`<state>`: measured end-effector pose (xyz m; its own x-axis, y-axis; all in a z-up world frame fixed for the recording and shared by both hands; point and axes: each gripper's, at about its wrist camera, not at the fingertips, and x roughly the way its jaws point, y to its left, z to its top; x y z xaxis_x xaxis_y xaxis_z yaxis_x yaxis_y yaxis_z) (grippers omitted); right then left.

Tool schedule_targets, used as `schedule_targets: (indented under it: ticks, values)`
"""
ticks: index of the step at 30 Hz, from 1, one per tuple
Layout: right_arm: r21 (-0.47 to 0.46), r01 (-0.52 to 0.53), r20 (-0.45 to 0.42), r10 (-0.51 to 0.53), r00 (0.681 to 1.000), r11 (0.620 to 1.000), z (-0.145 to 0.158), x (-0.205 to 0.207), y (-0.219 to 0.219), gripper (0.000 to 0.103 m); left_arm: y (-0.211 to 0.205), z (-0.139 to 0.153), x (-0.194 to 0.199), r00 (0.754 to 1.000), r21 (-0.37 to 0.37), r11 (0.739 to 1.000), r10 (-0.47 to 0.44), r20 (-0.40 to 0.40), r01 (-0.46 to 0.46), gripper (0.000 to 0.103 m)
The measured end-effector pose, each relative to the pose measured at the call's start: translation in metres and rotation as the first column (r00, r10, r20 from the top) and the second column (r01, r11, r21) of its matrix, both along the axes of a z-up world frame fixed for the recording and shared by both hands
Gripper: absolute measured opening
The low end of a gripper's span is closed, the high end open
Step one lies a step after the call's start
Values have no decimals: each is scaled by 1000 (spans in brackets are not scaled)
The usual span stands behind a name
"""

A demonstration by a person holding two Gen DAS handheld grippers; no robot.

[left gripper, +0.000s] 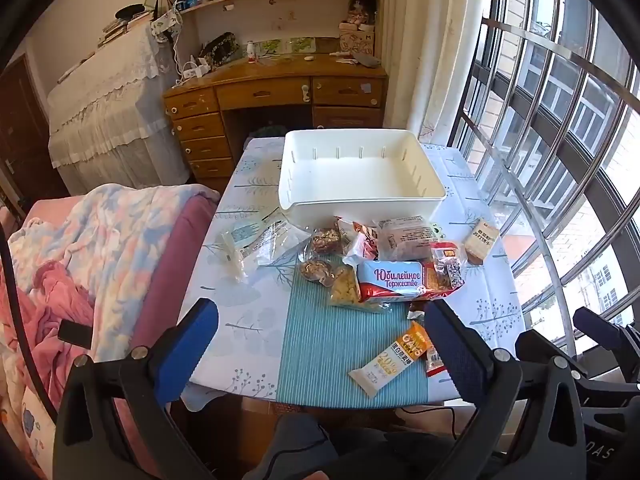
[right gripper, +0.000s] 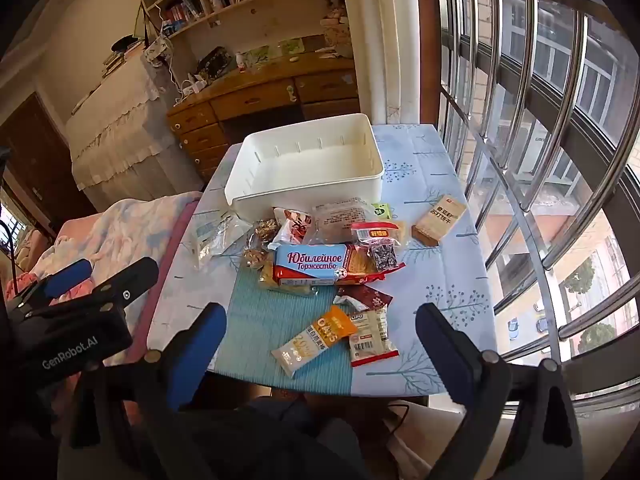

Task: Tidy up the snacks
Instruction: 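Move both grippers toward the pile of snacks beside the white tray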

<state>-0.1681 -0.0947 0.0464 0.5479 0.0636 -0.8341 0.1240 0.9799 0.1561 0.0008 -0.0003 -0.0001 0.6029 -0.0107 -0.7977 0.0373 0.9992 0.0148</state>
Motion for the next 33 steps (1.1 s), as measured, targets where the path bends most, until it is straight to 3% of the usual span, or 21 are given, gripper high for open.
schedule_targets:
  ticks: [15,33]
  values:
    - [9,4,24,-4,1000,1000,0,3,-8,97,-7,7,9,1000,4,1000,-13,23,13,103]
    - [91,49,-3,-49,999,995,-9,8,-29,96,-4,-9,18,997,-17,1000,4,-79,-6,103]
